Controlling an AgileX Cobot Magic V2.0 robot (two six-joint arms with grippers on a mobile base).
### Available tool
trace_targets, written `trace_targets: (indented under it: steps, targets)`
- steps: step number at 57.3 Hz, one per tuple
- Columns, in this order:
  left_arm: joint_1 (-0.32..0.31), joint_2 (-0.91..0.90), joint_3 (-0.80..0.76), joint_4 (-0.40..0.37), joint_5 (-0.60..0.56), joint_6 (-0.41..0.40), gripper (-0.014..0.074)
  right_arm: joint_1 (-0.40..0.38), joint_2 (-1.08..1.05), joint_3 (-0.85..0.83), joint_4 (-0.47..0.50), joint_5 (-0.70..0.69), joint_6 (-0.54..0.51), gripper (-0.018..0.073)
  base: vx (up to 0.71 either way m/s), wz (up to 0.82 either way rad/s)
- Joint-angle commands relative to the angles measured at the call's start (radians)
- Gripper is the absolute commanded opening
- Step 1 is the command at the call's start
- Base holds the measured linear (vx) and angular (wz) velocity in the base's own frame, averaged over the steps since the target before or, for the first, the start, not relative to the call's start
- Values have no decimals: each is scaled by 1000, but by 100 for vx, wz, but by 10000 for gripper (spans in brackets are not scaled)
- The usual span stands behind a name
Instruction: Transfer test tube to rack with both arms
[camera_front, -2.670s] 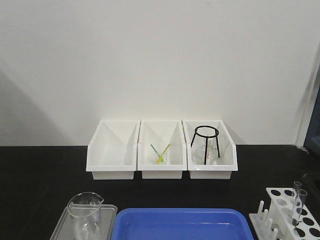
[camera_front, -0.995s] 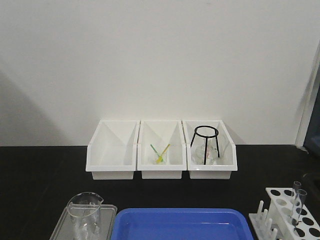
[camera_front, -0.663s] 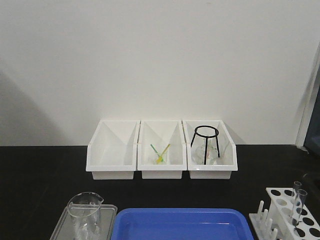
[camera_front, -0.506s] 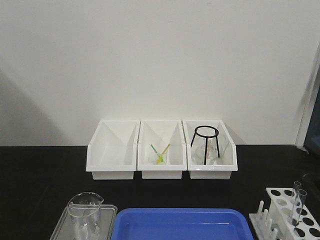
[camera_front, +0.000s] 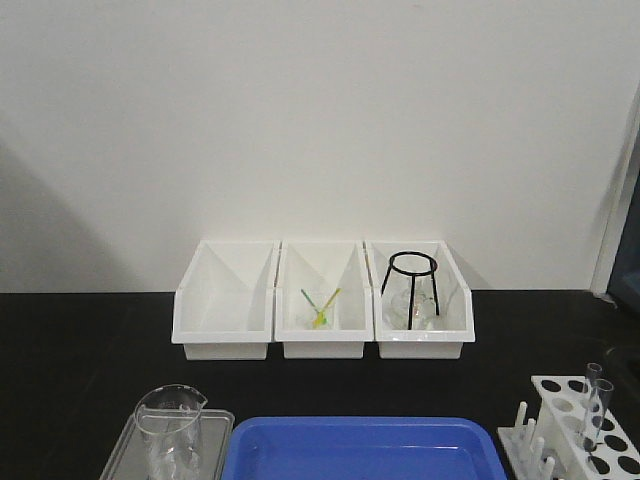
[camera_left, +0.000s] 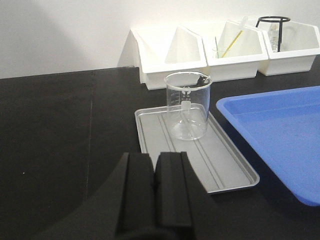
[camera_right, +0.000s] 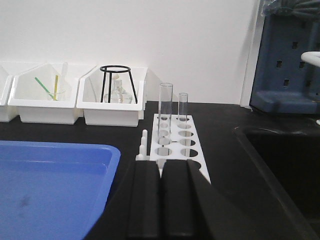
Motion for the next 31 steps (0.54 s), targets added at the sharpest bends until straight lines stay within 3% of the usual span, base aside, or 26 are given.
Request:
trace_targets:
  steps: [1,31]
  targets:
    - [1,-5,-21,-9,-87,6,-3,1,-10,16,-10,-74,-10,-11,0,0]
    - [1,-5,-21,-9,-87,6,-3,0,-10,16,-10,-74,-10,-11,0,0]
